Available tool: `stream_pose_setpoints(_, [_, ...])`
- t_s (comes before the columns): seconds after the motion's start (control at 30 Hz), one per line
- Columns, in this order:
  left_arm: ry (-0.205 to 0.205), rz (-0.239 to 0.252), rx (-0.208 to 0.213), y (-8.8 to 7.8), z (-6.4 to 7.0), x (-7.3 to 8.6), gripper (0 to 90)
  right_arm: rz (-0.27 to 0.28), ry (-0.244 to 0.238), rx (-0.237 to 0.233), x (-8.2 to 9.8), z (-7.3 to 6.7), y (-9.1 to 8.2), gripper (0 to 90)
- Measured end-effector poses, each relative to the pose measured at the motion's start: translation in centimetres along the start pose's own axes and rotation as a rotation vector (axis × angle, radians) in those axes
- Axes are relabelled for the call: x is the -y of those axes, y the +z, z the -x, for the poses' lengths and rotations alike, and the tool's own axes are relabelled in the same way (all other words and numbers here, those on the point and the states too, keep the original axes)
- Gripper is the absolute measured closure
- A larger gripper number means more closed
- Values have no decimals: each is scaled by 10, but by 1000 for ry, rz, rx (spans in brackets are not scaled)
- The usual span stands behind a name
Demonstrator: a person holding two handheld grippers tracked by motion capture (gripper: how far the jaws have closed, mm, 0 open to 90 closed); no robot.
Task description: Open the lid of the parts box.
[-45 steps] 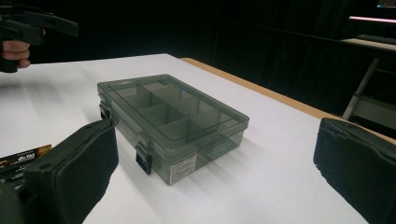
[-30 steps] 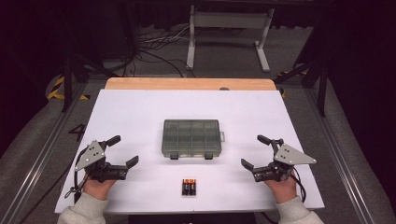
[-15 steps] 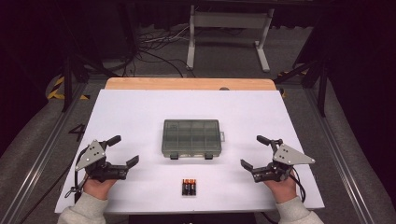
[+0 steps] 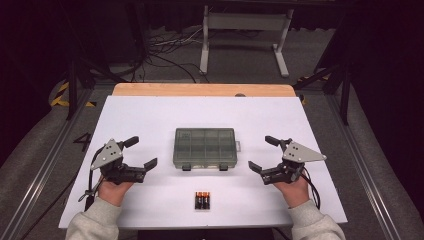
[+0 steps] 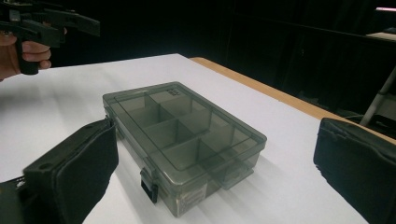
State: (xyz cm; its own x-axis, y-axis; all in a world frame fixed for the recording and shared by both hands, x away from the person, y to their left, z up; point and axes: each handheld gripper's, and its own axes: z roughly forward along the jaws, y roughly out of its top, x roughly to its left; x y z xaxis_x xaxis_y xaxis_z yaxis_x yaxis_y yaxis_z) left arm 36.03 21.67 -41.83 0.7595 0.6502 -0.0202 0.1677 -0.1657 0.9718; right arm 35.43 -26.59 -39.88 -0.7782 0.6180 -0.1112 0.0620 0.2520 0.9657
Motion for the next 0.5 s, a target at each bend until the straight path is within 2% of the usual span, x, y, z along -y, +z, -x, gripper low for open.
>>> stream_pose_setpoints(0.17, [-4, 8, 11, 12, -4, -8, 12, -2, -12, -17, -11, 1, 12, 4])
stream_pose_setpoints(0.33, [-32, 5, 27, 23, -8, -11, 12, -1, -21, -30, -19, 3, 25, 4])
stream_pose_setpoints(0.5, [-19, 7, 37, 32, -9, -16, 12, 11, -19, -38, -26, 4, 37, 4])
